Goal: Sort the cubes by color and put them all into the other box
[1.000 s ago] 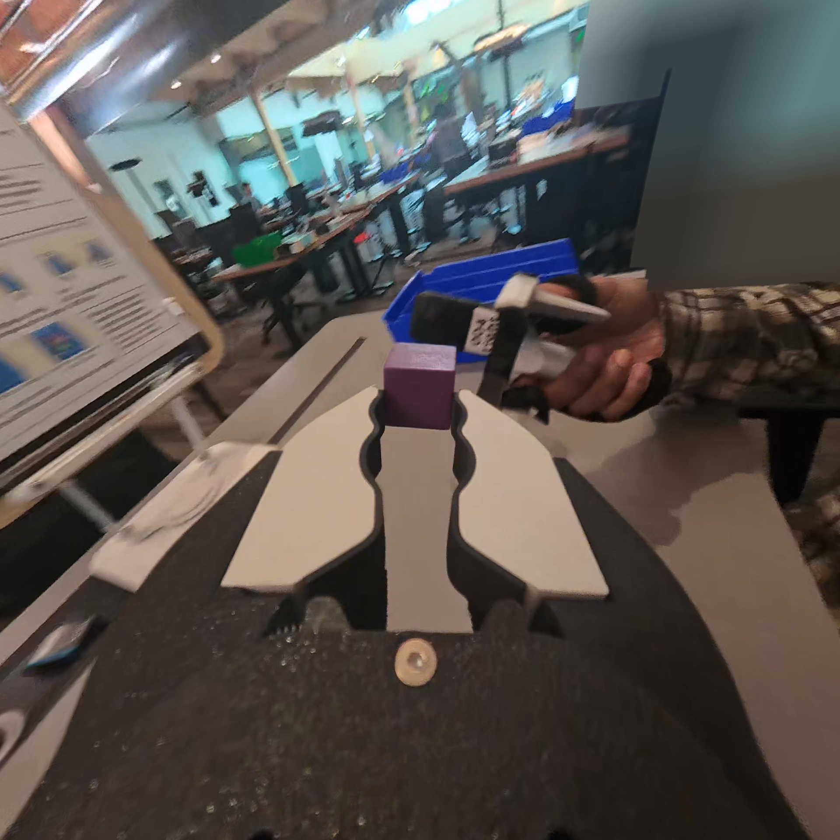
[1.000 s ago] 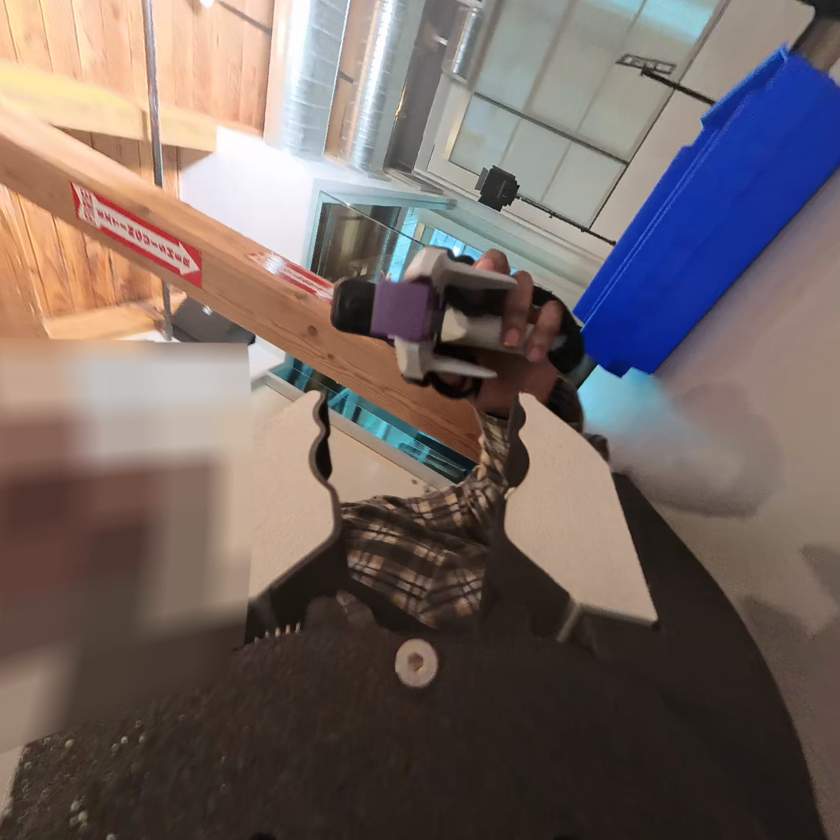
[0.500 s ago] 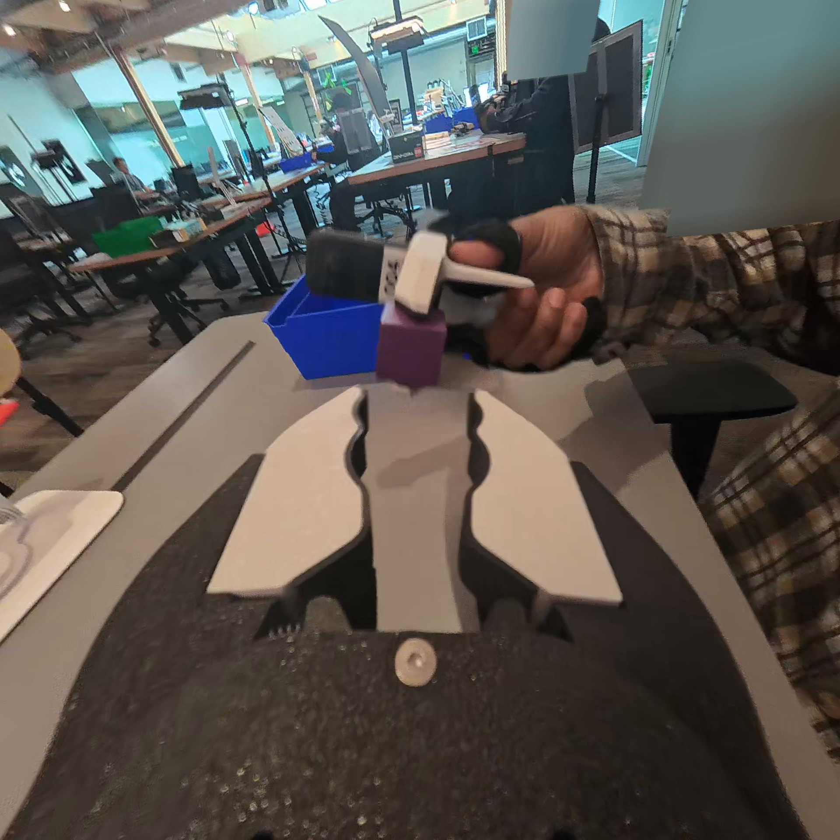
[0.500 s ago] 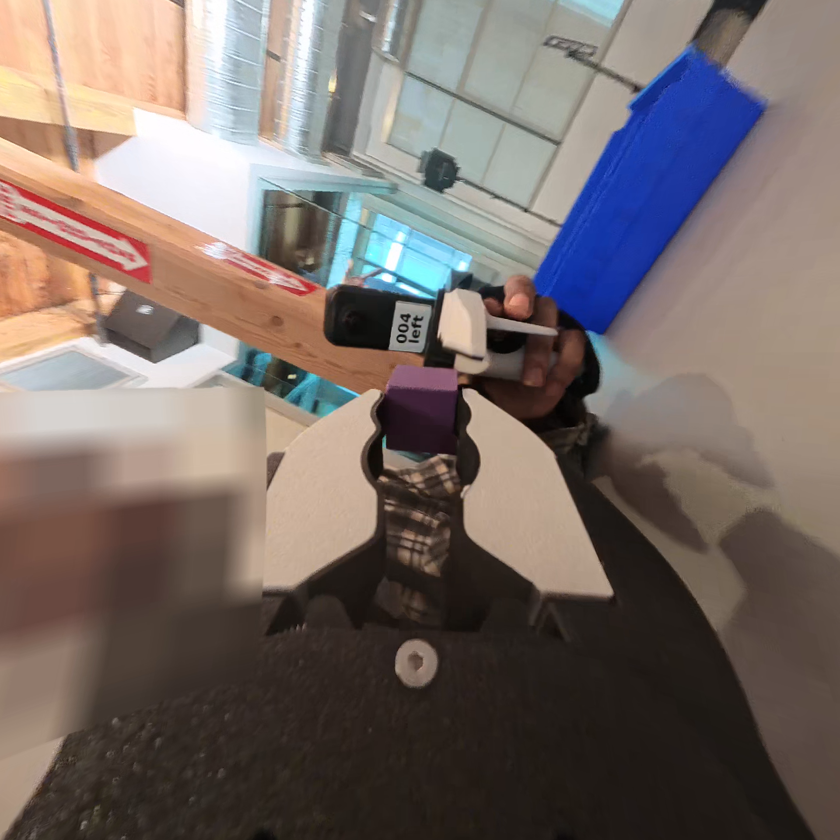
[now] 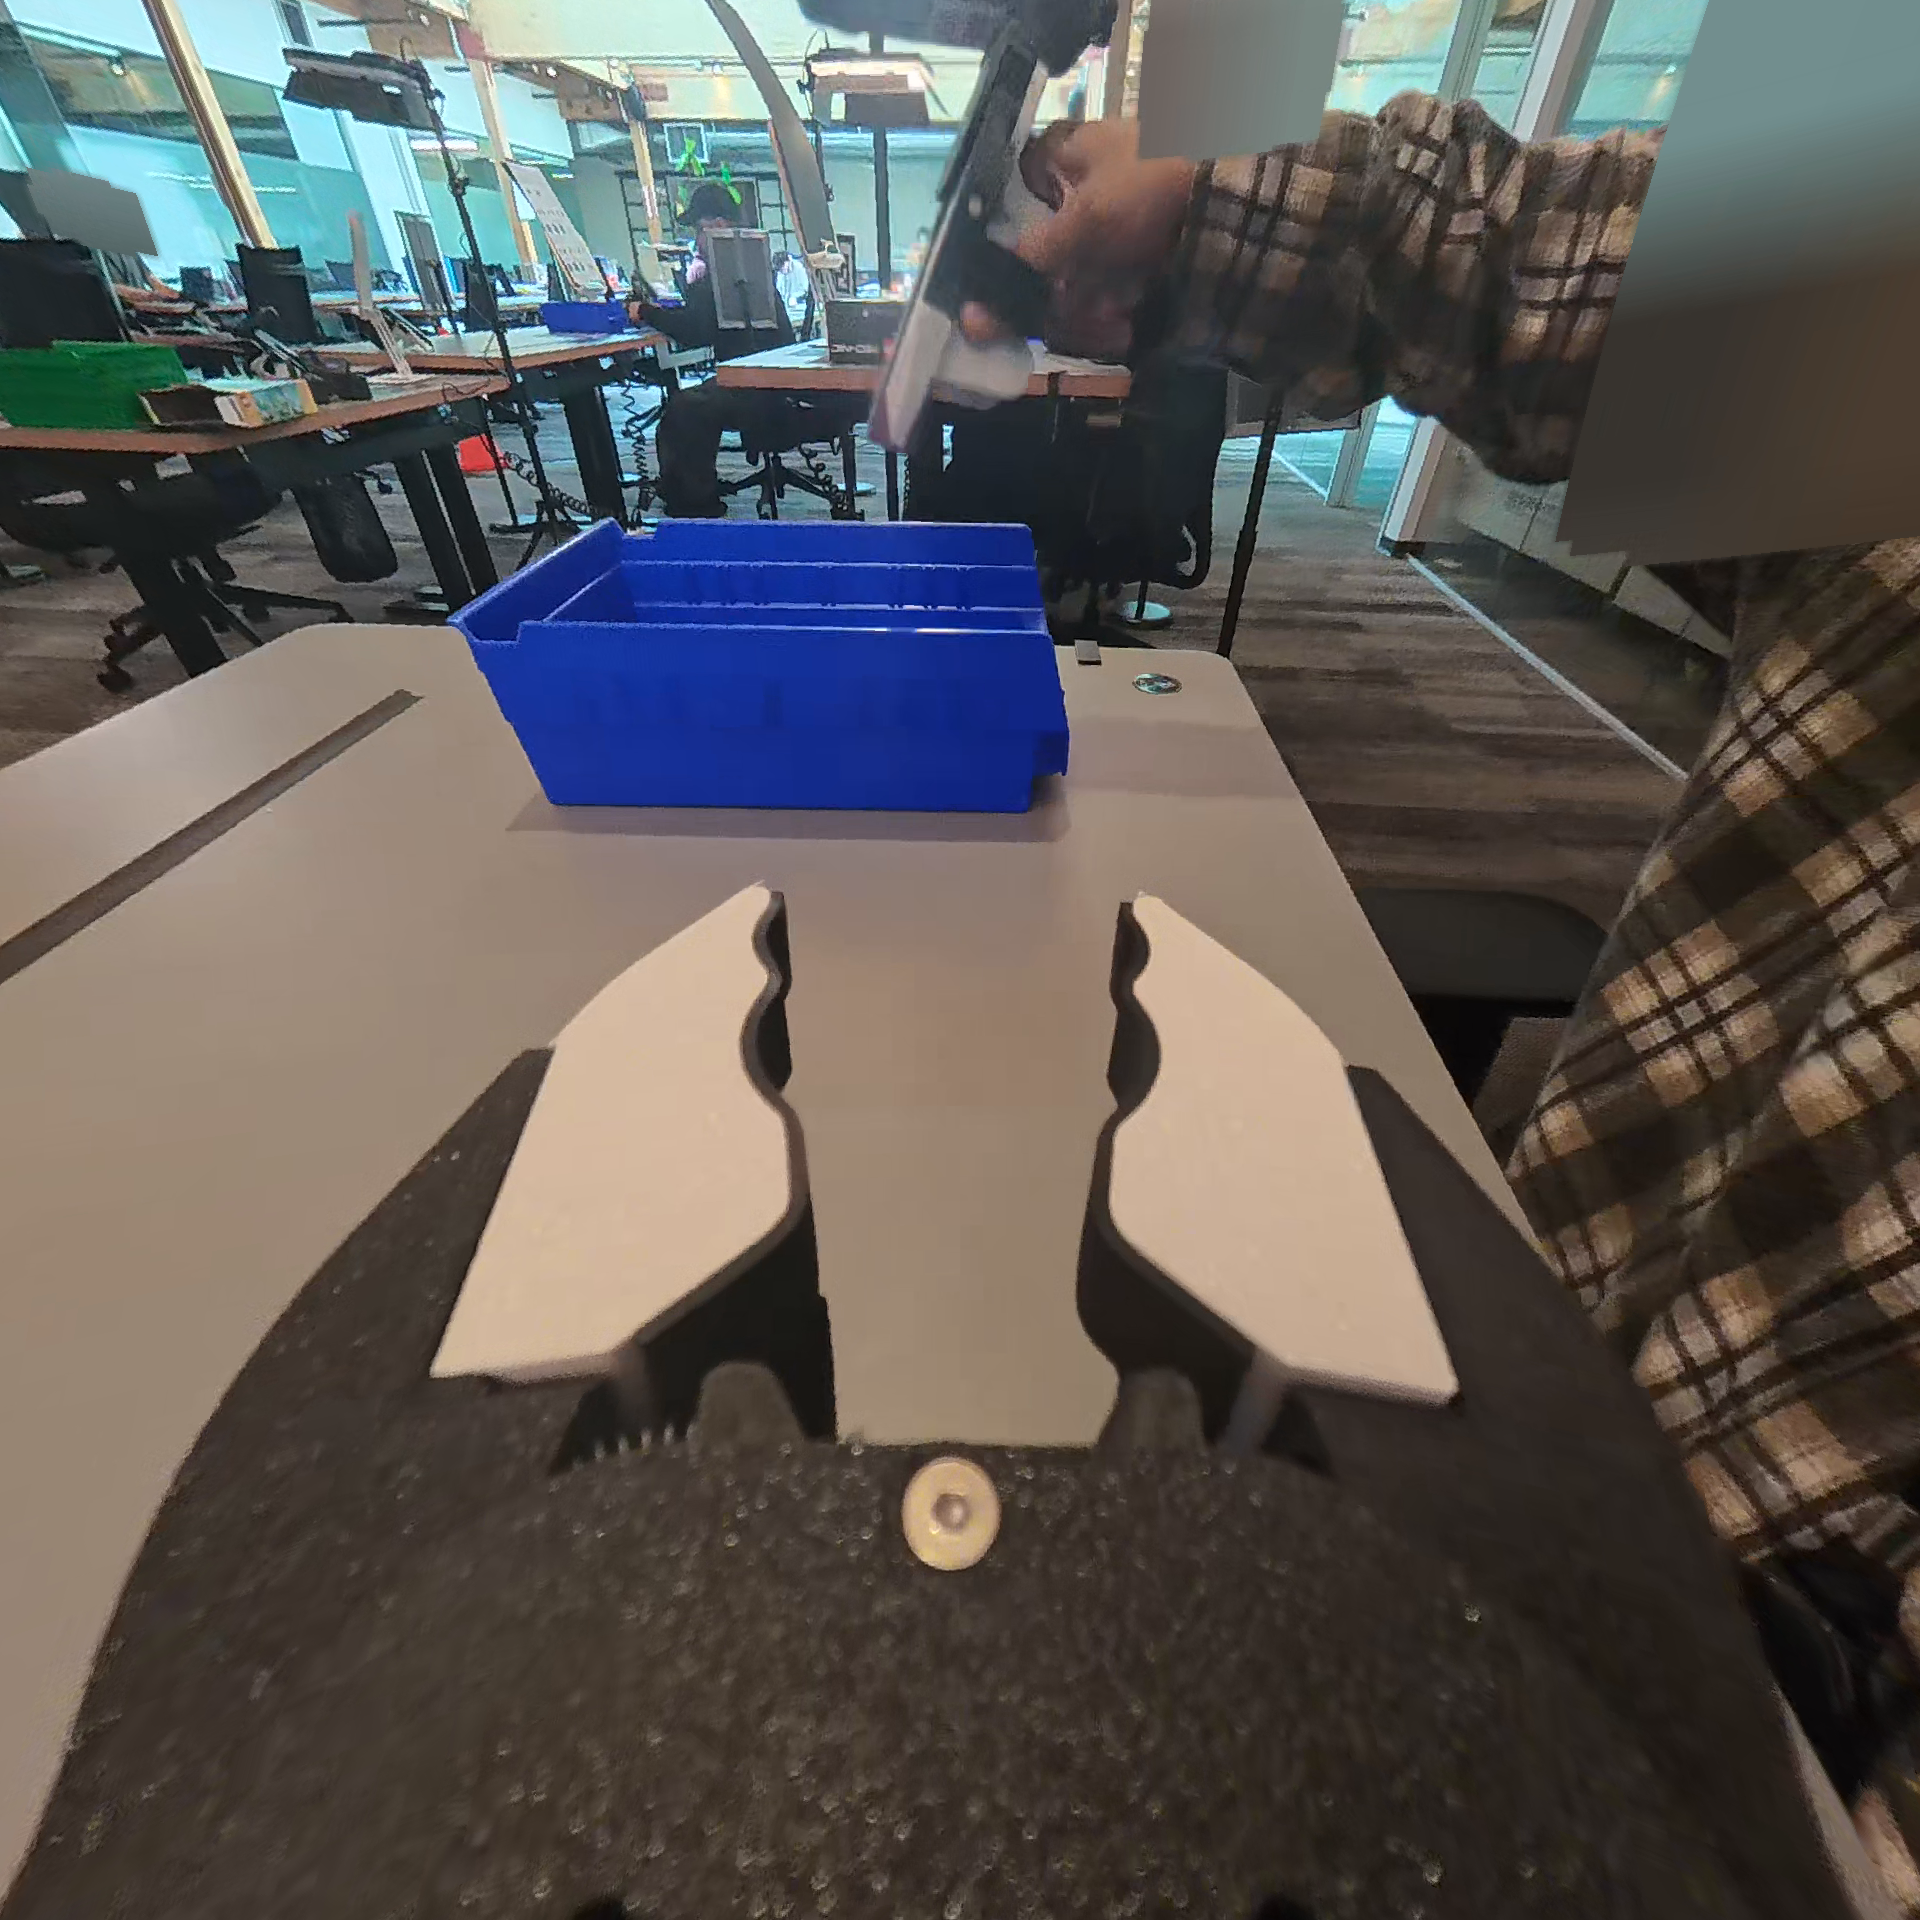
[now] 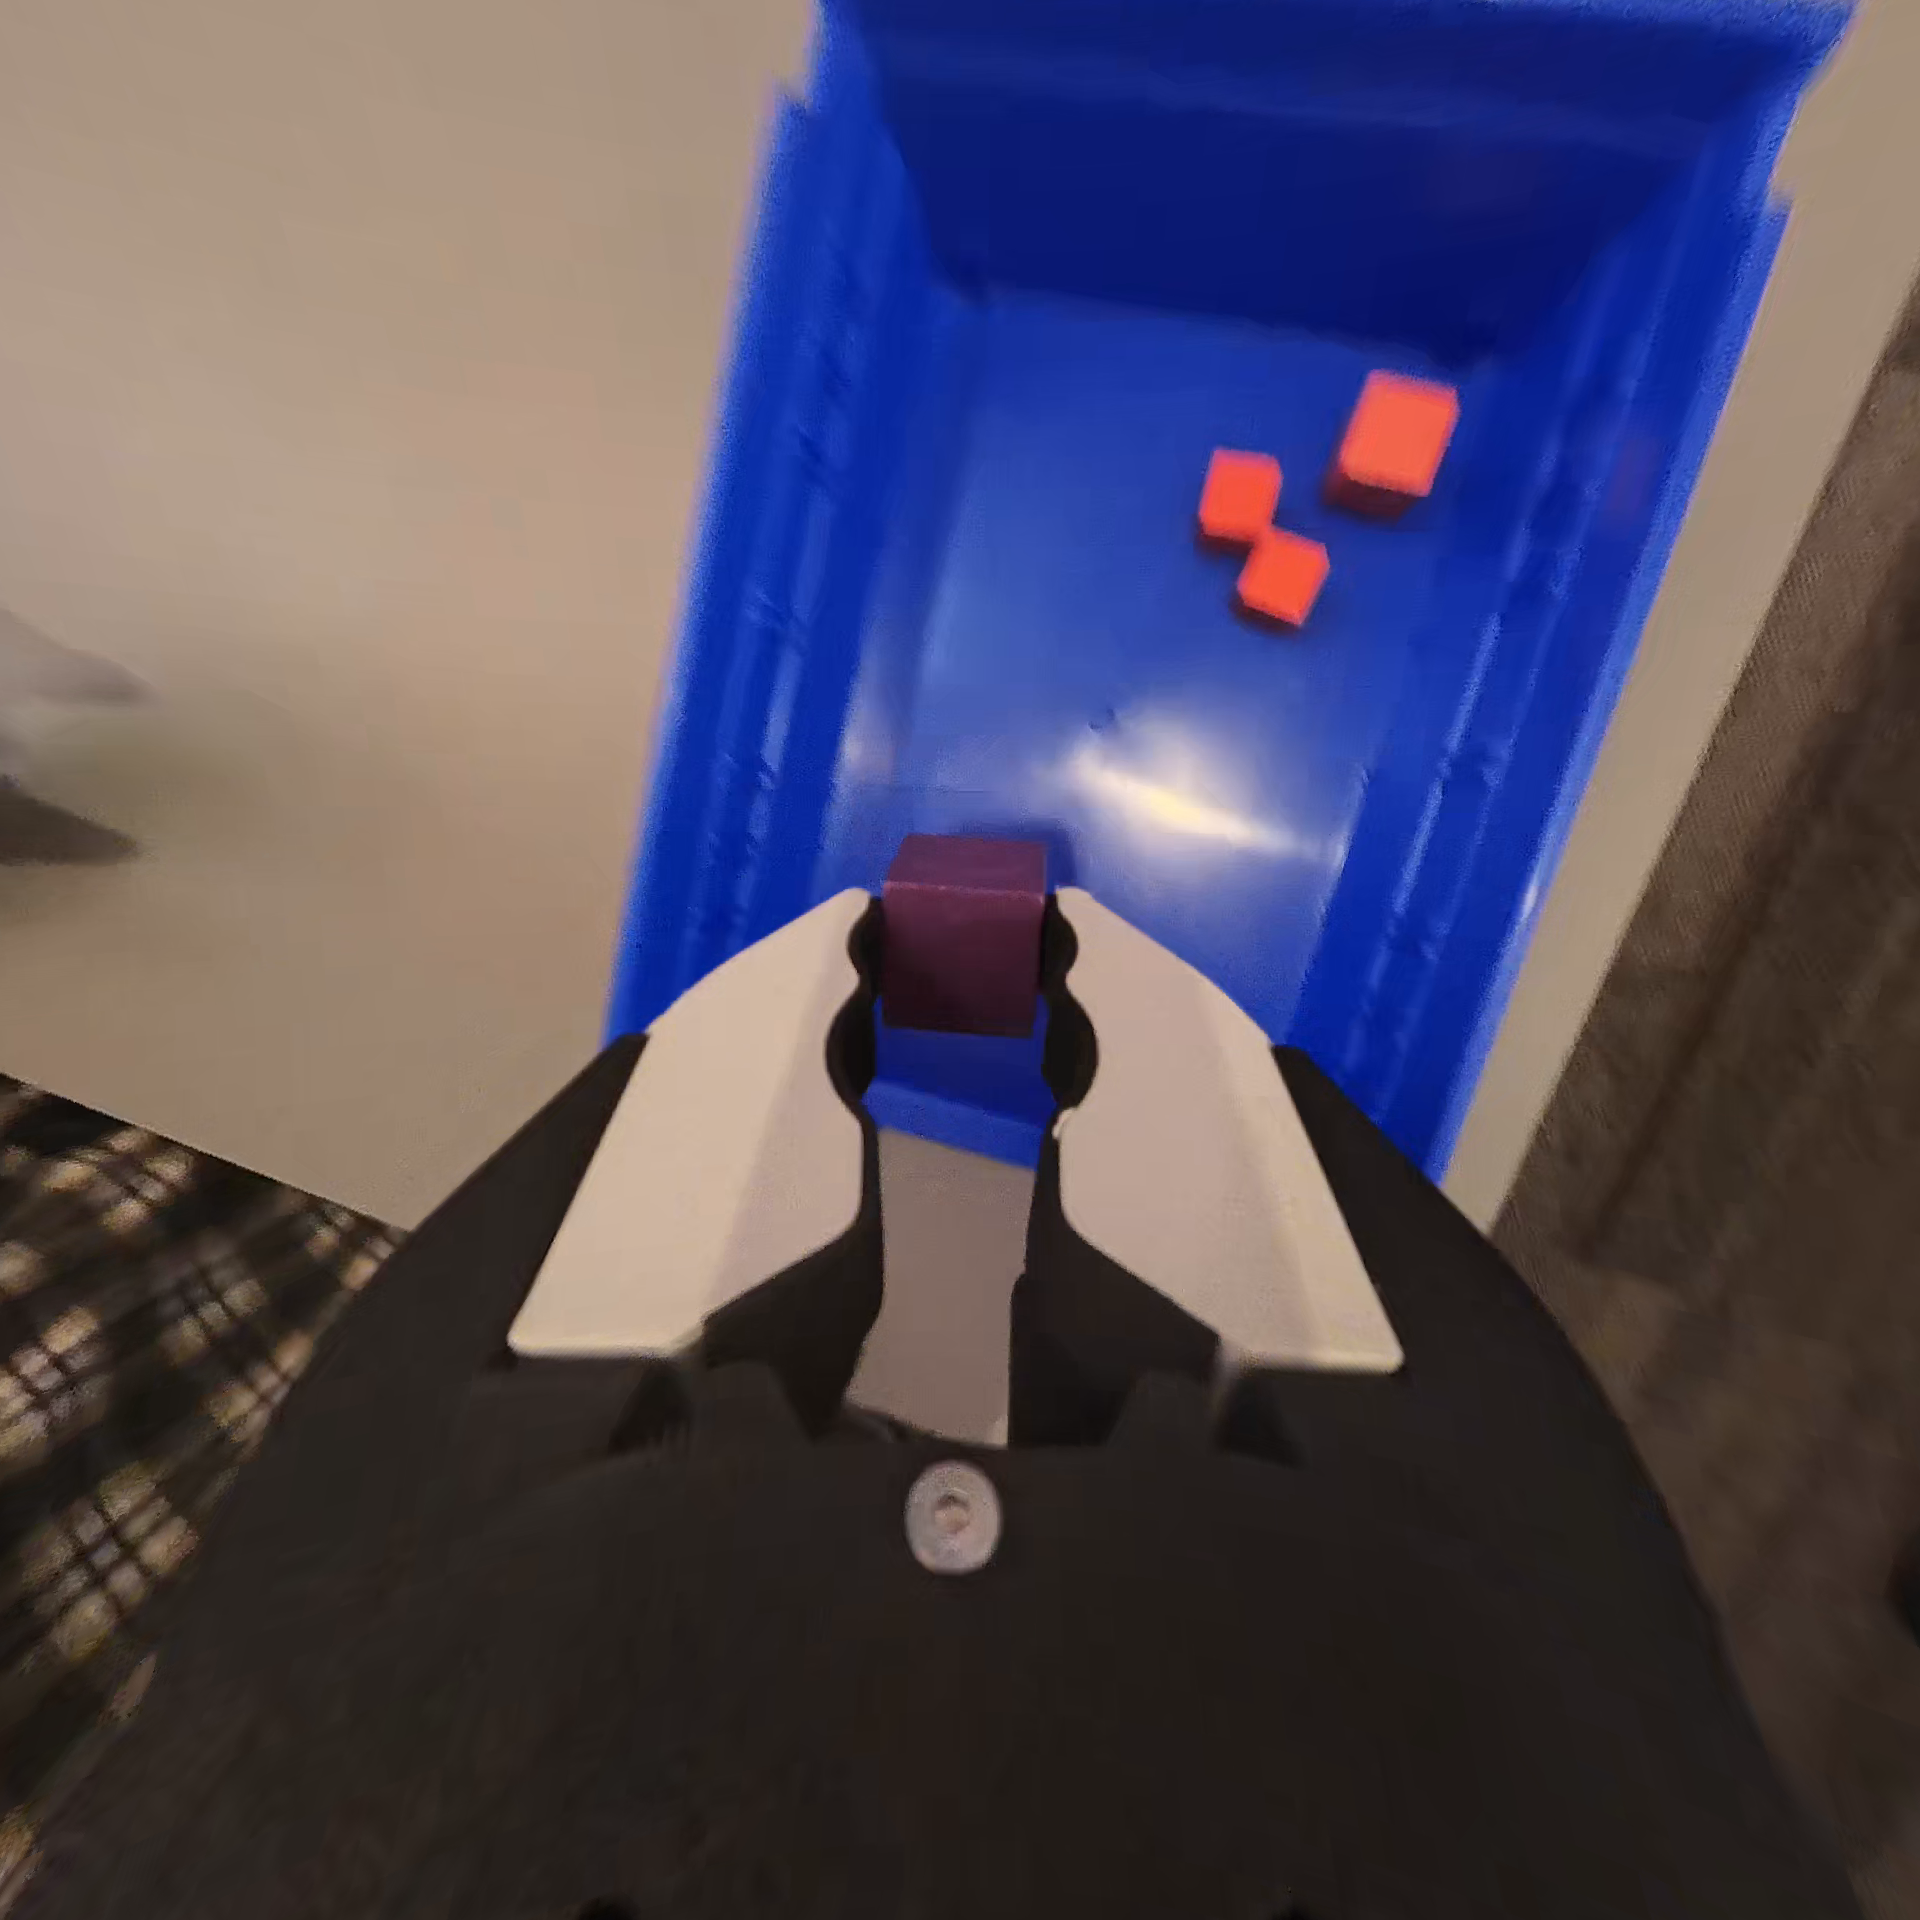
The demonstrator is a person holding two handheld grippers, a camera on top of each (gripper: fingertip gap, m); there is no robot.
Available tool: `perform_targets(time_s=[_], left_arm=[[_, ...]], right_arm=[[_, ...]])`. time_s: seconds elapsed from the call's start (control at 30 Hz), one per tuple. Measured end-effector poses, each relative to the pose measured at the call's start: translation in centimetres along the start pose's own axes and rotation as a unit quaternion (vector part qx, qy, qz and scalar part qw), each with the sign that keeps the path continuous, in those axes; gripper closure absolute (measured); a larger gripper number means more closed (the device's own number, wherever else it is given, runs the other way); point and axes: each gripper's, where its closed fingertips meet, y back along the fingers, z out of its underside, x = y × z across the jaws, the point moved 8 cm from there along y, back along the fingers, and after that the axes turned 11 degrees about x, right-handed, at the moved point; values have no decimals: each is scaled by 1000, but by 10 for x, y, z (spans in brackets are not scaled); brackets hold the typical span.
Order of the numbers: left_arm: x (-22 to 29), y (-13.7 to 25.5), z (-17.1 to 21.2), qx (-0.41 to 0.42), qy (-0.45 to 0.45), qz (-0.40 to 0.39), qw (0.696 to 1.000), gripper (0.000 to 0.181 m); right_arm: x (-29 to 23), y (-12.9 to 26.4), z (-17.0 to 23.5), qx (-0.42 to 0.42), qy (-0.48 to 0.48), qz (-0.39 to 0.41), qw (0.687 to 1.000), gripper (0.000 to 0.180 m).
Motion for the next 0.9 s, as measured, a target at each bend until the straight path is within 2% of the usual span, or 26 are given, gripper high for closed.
perform_targets(time_s=[0.17, 0.43, 0.6, 0.77, 0.9], left_arm=[[1, 7, -2, 9, -7, -2, 1000, 128], [9, 10, -3, 1, -4, 14, 1000, 130], [13, 12, -5, 0, -16, 18, 1000, 134], [11, 15, -8, 4, -11, 9, 1000, 133], [2, 23, -12, 7, -4, -18, 1000, 132]], right_arm=[[18, -32, 41, -114, -11, 62, 991, 152], [39, -81, 70, -187, -34, 113, 975, 151], [51, -98, 83, -214, -53, 141, 965, 151], [50, -86, 77, -201, -49, 165, 964, 135], [17, -46, 37, -131, -28, 143, 981, 127]])
